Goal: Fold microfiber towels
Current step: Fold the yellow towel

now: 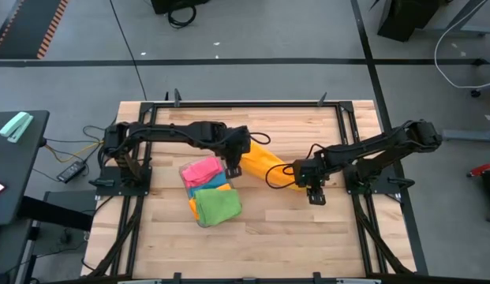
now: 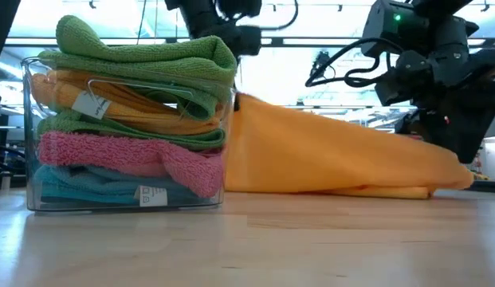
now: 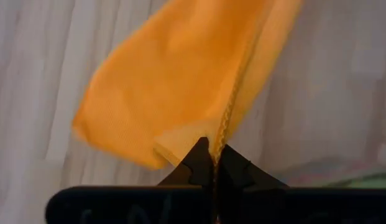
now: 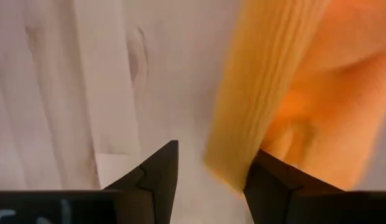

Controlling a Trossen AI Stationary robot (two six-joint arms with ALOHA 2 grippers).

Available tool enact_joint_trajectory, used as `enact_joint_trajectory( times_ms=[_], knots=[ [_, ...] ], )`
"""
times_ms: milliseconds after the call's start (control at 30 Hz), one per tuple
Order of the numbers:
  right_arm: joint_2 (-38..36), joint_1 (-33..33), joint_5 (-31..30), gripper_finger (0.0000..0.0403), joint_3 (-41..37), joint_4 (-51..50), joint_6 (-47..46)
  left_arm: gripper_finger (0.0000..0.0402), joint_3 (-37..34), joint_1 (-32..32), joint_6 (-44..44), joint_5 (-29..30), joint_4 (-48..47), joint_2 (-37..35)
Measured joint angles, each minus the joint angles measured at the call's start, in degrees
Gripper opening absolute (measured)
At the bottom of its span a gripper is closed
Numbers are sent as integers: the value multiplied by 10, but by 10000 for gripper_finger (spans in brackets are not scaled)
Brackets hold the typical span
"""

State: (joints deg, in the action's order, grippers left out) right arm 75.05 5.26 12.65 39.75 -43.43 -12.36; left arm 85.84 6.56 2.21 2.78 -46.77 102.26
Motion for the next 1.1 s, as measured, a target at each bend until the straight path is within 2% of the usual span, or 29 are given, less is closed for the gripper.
enact_joint_trajectory(
  times_ms=[333,533,733,833,1000,1100],
  knots=[
    [1,5,5,167,0,-2,-43,26,0,18,-34,0,-116,0],
    [-1,5,24,167,0,50,-39,7,0,18,-38,-11,-101,0],
    [3,5,25,167,0,106,-23,29,0,15,-47,-17,-96,0],
    [16,5,25,167,0,128,-21,27,0,17,-44,-17,-95,0],
    [38,5,45,167,0,173,-53,8,0,16,-41,-17,-94,0],
    [33,5,40,167,0,156,-80,10,0,16,-40,-18,-94,0]
  ],
)
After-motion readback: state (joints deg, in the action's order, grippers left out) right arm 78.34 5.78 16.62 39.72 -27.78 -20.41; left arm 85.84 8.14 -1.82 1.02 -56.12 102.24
